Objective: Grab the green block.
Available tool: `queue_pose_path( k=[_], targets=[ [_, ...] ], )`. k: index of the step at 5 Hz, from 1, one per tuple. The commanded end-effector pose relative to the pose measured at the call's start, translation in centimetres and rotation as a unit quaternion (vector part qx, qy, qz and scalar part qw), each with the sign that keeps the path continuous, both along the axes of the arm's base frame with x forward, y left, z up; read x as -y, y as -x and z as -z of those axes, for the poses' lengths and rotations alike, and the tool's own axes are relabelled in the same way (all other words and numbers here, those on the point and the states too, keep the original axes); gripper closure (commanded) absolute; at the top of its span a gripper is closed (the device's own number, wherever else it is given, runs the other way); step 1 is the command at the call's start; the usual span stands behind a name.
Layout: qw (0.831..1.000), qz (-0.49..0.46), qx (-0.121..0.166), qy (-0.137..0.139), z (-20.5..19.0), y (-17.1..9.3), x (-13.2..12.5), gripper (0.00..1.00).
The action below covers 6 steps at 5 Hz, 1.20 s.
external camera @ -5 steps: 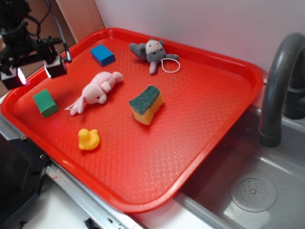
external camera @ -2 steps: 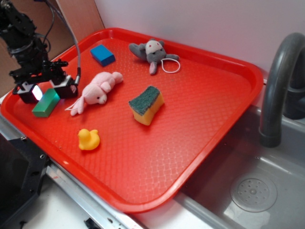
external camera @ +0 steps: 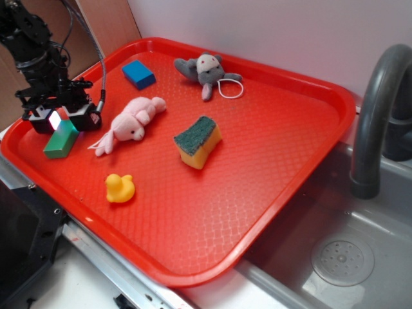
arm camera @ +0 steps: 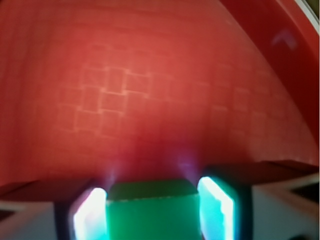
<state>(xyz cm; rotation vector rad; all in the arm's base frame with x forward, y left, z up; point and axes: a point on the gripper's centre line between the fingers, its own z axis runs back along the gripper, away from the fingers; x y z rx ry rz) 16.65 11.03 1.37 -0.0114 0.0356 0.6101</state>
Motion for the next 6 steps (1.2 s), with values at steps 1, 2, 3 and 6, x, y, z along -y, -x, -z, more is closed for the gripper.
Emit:
queue_pose_path(
  k=[1, 2, 3, 6],
  targets=[
    [0.993, 0.109, -0.011, -0.051, -2.7, 0.4, 0.7, 1.0],
    [0.981, 0.181, 0.003, -0.066, -6.3, -0.6, 2.4, 1.0],
    [0.972, 0.221, 0.005, -0.076, -9.3, -1.8, 3.8, 1.0],
    [0.936, 0.342, 0.06, -0.056, -18.6, -4.2, 11.7, 1.0]
  ],
)
